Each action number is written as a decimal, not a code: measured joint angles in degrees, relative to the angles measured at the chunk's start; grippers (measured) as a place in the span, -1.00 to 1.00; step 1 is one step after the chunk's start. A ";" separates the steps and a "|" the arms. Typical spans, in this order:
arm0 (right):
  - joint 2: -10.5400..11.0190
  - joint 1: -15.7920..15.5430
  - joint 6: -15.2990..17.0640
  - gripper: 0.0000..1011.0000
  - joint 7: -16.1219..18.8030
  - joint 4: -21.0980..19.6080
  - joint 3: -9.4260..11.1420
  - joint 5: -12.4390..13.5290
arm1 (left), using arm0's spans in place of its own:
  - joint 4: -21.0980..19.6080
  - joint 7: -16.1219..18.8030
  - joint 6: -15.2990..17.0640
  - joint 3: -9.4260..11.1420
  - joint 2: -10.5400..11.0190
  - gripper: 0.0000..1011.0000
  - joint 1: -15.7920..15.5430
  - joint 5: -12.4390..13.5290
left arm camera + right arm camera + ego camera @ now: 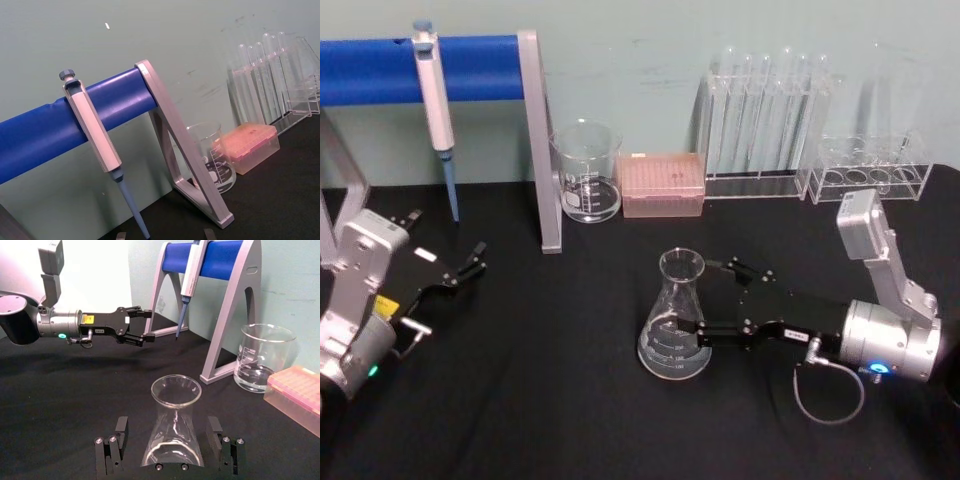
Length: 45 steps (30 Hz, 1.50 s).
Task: Grasp the erlenmeyer flask with one hand, shake it three times, then place it back.
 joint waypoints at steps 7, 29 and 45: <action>-1.42 1.39 -0.03 0.98 0.02 2.11 -0.78 0.82 | 0.00 0.00 0.00 0.00 0.00 0.98 0.00 0.00; -3.76 4.01 -1.79 0.98 0.07 6.15 -2.31 0.66 | 0.00 0.00 0.00 0.00 0.00 0.98 0.00 0.00; -4.13 4.14 -2.31 0.98 -0.22 6.34 -2.55 -0.28 | 0.00 0.00 0.00 0.00 0.00 0.98 0.00 0.00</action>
